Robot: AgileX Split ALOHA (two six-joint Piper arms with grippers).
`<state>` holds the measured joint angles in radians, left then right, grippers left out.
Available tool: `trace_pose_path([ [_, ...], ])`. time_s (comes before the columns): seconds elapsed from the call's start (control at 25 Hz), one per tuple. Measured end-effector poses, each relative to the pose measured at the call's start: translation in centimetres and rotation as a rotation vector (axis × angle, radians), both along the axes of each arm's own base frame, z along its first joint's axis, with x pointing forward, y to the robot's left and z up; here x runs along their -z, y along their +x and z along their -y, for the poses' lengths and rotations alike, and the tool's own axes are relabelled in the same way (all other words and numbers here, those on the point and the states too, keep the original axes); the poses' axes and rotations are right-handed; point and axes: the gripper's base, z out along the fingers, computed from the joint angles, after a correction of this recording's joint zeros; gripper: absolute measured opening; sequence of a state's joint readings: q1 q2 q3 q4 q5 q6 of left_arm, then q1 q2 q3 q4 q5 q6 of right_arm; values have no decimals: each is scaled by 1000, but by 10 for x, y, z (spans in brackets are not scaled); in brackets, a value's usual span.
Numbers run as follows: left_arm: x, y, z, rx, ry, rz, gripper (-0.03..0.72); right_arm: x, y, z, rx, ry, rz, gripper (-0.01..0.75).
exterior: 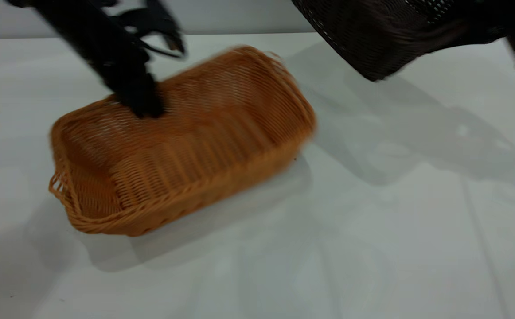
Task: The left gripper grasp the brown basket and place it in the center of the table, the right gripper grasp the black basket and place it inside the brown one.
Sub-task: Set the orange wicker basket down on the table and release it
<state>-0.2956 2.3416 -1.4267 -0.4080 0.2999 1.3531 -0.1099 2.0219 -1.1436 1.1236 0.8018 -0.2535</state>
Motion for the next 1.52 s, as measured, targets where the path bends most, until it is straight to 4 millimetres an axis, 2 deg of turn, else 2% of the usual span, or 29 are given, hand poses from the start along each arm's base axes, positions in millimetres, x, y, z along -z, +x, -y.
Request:
trace_pose_path([
  [0.16,-1,-19,49,405,75,91,72,-14,4,29,-97,-62,-1,88],
  [0.28,-2,-26,70,497,80,147,72,-19,5,35,-105,-59,-3,88],
  [0.44,-3,-25,74,473,63,168,72,-18,3,34,-129,-56,-16,88],
  [0.96,-3,-18,69,240,8,163,87,-19,3,33,-129,-44,-18,89],
  [1.12,-3,-17,70,218,0,166,185,-20,4,32,-119,-25,-12,90],
  [1.36,-5,-14,70,223,2,207,437,-25,9,29,-75,42,32,90],
  [1.44,-14,-13,71,224,-6,220,477,-26,10,29,-73,48,42,90],
  [1.52,-35,-15,72,235,-25,226,492,-26,10,29,-78,46,48,91],
])
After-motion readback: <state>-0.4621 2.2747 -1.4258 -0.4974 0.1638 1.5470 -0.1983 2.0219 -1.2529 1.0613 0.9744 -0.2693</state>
